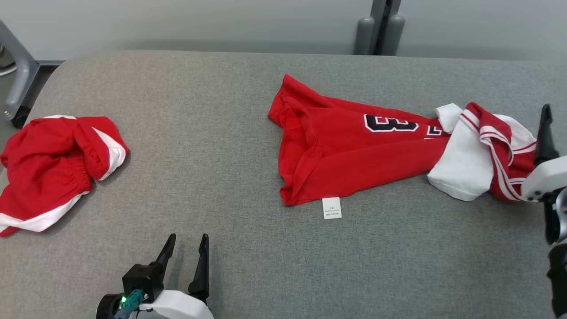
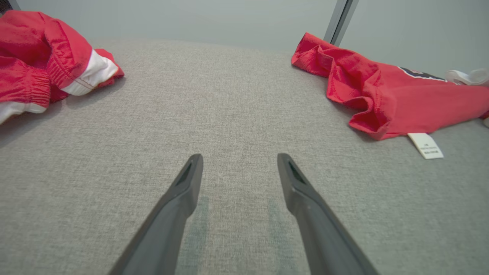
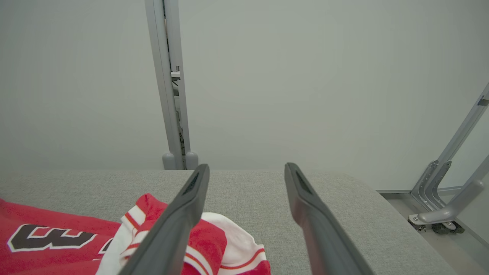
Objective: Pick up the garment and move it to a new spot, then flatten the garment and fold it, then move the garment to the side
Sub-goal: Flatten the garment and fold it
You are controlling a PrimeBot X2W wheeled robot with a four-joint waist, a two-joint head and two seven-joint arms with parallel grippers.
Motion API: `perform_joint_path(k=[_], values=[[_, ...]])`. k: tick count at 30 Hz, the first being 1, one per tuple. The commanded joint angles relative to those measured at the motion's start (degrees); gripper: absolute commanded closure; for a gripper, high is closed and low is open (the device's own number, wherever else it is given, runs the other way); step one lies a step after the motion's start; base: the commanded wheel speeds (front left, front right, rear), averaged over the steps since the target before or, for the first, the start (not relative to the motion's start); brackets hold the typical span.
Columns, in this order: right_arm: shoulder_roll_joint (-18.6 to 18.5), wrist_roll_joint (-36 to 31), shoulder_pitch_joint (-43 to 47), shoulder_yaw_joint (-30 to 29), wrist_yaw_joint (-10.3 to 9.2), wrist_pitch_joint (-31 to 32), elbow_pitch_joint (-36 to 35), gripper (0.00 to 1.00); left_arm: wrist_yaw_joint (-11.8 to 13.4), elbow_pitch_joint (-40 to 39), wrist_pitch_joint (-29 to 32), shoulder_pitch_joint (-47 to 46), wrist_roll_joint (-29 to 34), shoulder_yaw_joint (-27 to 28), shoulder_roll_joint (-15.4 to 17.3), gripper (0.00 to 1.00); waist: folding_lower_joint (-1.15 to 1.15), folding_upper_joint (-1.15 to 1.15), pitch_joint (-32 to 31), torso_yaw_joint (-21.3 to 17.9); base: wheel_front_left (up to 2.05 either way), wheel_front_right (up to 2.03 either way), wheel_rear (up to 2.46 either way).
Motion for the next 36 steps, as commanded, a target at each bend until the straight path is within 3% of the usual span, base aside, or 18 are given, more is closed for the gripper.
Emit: perform_joint_path(k=[1, 7, 14, 18, 26, 32, 33, 34, 35, 36], values=[[1.1, -0.7, 1.9, 0.1, 0.00, 0.0, -0.9, 0.00, 0.0, -0.3, 0.0, -1.2, 0.2, 0.1, 0.2, 0.00, 0.00, 0.00, -0.5, -0.7, 0.00, 0.00, 0.00], [4.1, 0.4, 8.9, 4.3, 0.00, 0.0, -4.4, 0.00, 0.0, 0.0, 0.0, -0.2, 0.4, 0.0, 0.2, 0.00, 0.00, 0.00, -2.2, -3.2, 0.00, 0.00, 0.00], [5.9, 3.0, 17.1, 16.5, 0.00, 0.0, -6.6, 0.00, 0.0, 0.3, 0.0, 0.1, 0.4, -0.2, 0.2, 0.00, 0.00, 0.00, -3.2, -4.8, 0.00, 0.00, 0.00], [6.3, 4.0, 17.7, 20.6, 0.00, 0.0, -5.9, 0.00, -0.3, 0.3, 0.0, 0.1, 0.5, -0.5, 0.2, 0.00, 0.00, 0.00, -2.7, -4.1, 0.00, 0.00, 0.00], [5.3, 2.6, 12.9, 21.1, 0.00, 0.0, -1.9, 0.00, -0.3, 0.3, 0.0, -1.3, 0.0, -0.9, 0.2, 0.00, 0.00, 0.00, 0.1, -0.5, 0.00, 0.00, 0.00], [4.0, -2.1, 8.7, 18.8, 0.00, 0.0, 3.6, 0.00, -0.3, 0.4, 0.0, -1.6, -0.3, -0.7, 0.2, 0.00, 0.00, 0.00, 2.2, 1.9, 0.00, 0.00, 0.00], [4.1, -2.6, 8.2, 18.2, 0.00, 0.0, 4.5, 0.55, -0.4, 0.3, 0.0, -1.8, -0.4, -0.7, 0.2, 0.00, 0.00, 0.00, 2.4, 2.1, 0.00, 0.00, 0.00], [4.2, -3.2, 7.8, 17.6, 0.00, 0.0, 5.4, 0.87, -0.3, 0.3, 0.0, -1.9, -0.5, -0.7, 0.2, 0.00, 0.00, 0.00, 2.5, 2.2, 0.00, 0.00, 0.00], [4.3, -3.7, 7.5, 17.2, 0.00, 0.0, 5.8, 1.00, -0.2, 0.3, 0.0, -1.9, -0.5, -0.8, 0.2, 0.00, 0.00, 0.00, 2.6, 2.2, 0.00, 0.00, 0.00], [4.5, -3.4, 7.0, 16.8, 0.00, 0.0, 5.3, 1.00, -0.1, 0.2, 0.0, -2.0, -0.6, -0.7, 0.2, 0.00, 0.00, 0.00, 2.6, 2.2, 0.00, 0.00, 0.00]])
